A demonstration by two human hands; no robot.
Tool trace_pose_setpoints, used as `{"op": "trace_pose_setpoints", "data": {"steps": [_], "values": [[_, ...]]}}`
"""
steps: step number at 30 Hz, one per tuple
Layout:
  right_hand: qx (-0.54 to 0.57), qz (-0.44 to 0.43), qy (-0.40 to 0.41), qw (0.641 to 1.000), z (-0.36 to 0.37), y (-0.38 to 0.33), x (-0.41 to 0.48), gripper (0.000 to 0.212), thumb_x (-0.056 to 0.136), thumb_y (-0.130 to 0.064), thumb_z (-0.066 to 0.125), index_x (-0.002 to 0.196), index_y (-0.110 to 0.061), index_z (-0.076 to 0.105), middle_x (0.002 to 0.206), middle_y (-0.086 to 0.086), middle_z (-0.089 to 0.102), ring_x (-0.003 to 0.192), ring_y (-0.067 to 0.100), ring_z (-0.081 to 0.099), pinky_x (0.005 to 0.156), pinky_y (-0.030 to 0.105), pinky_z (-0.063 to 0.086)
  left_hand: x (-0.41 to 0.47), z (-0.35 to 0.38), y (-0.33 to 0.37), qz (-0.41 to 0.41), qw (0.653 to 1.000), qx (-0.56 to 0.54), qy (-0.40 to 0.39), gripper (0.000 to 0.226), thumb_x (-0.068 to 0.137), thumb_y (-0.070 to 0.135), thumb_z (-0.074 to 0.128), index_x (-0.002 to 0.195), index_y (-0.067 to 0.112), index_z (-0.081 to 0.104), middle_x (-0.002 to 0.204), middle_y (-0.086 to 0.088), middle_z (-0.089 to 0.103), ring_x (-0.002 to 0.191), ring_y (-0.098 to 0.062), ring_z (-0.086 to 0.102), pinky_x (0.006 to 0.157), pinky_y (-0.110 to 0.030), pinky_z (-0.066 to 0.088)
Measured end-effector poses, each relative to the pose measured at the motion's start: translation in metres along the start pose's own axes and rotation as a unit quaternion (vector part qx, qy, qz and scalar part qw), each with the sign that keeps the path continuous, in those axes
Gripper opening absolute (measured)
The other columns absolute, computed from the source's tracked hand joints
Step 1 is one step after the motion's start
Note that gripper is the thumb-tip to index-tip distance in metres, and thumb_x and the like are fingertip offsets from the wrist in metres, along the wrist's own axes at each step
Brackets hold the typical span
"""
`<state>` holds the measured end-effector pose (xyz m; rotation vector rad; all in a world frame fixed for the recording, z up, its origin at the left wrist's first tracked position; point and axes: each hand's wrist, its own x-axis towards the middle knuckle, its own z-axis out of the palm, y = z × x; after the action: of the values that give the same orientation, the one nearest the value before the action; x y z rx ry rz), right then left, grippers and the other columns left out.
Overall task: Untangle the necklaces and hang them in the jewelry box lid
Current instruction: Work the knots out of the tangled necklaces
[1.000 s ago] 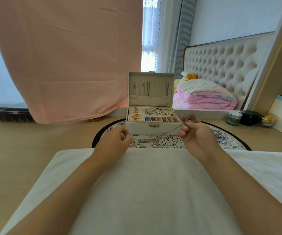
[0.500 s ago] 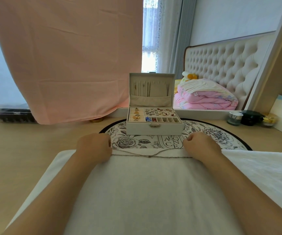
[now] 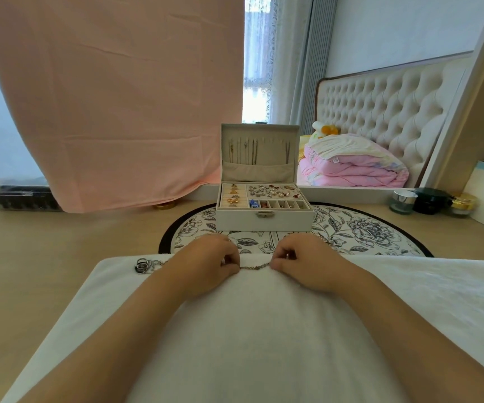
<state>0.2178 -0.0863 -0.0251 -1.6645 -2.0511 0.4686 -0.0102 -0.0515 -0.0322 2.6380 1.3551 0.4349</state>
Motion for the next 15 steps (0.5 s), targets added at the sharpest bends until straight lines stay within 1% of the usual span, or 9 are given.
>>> {"op": "trace_pose_setpoints", "data": {"steps": [2, 4, 5, 6, 8, 9, 11, 13, 15], "values": [[0.15, 0.014, 0.029, 0.988, 0.002, 0.002, 0.001, 0.013, 0.096, -0.02, 0.064, 0.083, -0.02, 0.068, 0.082, -0.003, 0.07, 0.068, 0.01, 0.06, 0.071, 0.027, 0.051, -0.001, 0.0, -0.001, -0.002, 1.0, -0.009, 0.008, 0.006, 0.093, 0.031, 0.067, 0.099, 0.029, 0.069, 0.095, 0.016, 0.059, 0.081, 0.001, 0.051, 0.076, -0.016, 0.044], [0.293, 0.023, 0.052, 0.954, 0.001, 0.001, 0.003, 0.017, 0.102, -0.014, 0.055, 0.086, -0.013, 0.061, 0.083, 0.008, 0.07, 0.06, 0.018, 0.06, 0.059, 0.032, 0.051, 0.0, 0.0, -0.003, -0.003, 1.0, -0.014, 0.014, 0.005, 0.093, 0.029, 0.068, 0.099, 0.03, 0.069, 0.095, 0.015, 0.06, 0.081, 0.001, 0.052, 0.077, -0.017, 0.045], [0.322, 0.03, 0.06, 0.944, 0.0, 0.0, 0.004, 0.019, 0.104, -0.015, 0.05, 0.088, -0.011, 0.058, 0.084, 0.011, 0.07, 0.054, 0.021, 0.058, 0.051, 0.03, 0.046, 0.0, 0.0, -0.004, -0.003, 1.0, -0.012, 0.015, 0.005, 0.094, 0.028, 0.066, 0.098, 0.029, 0.069, 0.096, 0.015, 0.06, 0.081, 0.0, 0.051, 0.078, -0.017, 0.045], [0.332, 0.039, 0.068, 0.94, -0.001, -0.001, 0.004, 0.02, 0.106, -0.016, 0.046, 0.089, -0.011, 0.055, 0.085, 0.012, 0.071, 0.047, 0.021, 0.052, 0.045, 0.025, 0.04, 0.0, 0.0, -0.004, -0.002, 1.0, -0.008, 0.017, 0.006, 0.095, 0.026, 0.064, 0.098, 0.029, 0.069, 0.095, 0.015, 0.059, 0.082, -0.001, 0.051, 0.077, -0.017, 0.043], [0.329, 0.045, 0.08, 0.94, -0.003, -0.002, 0.004, 0.021, 0.107, -0.017, 0.042, 0.09, -0.011, 0.053, 0.08, 0.01, 0.071, 0.039, 0.016, 0.037, 0.039, 0.02, 0.028, -0.001, 0.002, -0.004, -0.005, 1.0, -0.008, 0.022, 0.009, 0.097, 0.023, 0.06, 0.096, 0.029, 0.067, 0.092, 0.017, 0.057, 0.084, -0.003, 0.05, 0.072, -0.015, 0.039], [0.328, 0.041, 0.082, 0.94, -0.004, -0.001, 0.004, 0.02, 0.106, -0.017, 0.043, 0.09, -0.01, 0.054, 0.078, 0.008, 0.071, 0.039, 0.014, 0.032, 0.038, 0.019, 0.025, -0.002, 0.003, -0.003, -0.009, 1.0, -0.016, 0.024, 0.009, 0.097, 0.023, 0.059, 0.095, 0.03, 0.065, 0.091, 0.018, 0.056, 0.083, -0.004, 0.051, 0.069, -0.012, 0.037], [0.321, 0.025, 0.072, 0.944, -0.006, 0.001, 0.004, 0.019, 0.104, -0.015, 0.05, 0.09, -0.008, 0.06, 0.073, 0.007, 0.068, 0.04, 0.01, 0.032, 0.039, 0.017, 0.026, -0.003, 0.003, -0.001, -0.021, 0.998, -0.044, 0.029, 0.01, 0.097, 0.024, 0.059, 0.098, 0.033, 0.062, 0.091, 0.019, 0.056, 0.082, -0.003, 0.052, 0.067, -0.012, 0.038], [0.312, 0.004, 0.064, 0.948, -0.006, 0.0, 0.003, 0.016, 0.1, -0.014, 0.058, 0.088, -0.008, 0.066, 0.066, 0.003, 0.064, 0.041, 0.005, 0.037, 0.042, 0.014, 0.029, -0.003, 0.003, 0.001, -0.023, 0.991, -0.118, 0.062, 0.017, 0.097, 0.024, 0.06, 0.108, 0.037, 0.06, 0.094, 0.019, 0.06, 0.088, -0.001, 0.057, 0.074, -0.015, 0.043], [0.316, -0.011, 0.066, 0.946, -0.004, -0.003, 0.005, 0.013, 0.098, -0.013, 0.062, 0.087, -0.01, 0.068, 0.061, 0.0, 0.059, 0.042, 0.003, 0.04, 0.044, 0.014, 0.032, -0.001, 0.004, 0.008, -0.015, 0.961, -0.256, 0.105, 0.027, 0.097, 0.02, 0.063, 0.118, 0.038, 0.06, 0.102, 0.019, 0.067, 0.098, 0.0, 0.062, 0.087, -0.019, 0.05]]}}
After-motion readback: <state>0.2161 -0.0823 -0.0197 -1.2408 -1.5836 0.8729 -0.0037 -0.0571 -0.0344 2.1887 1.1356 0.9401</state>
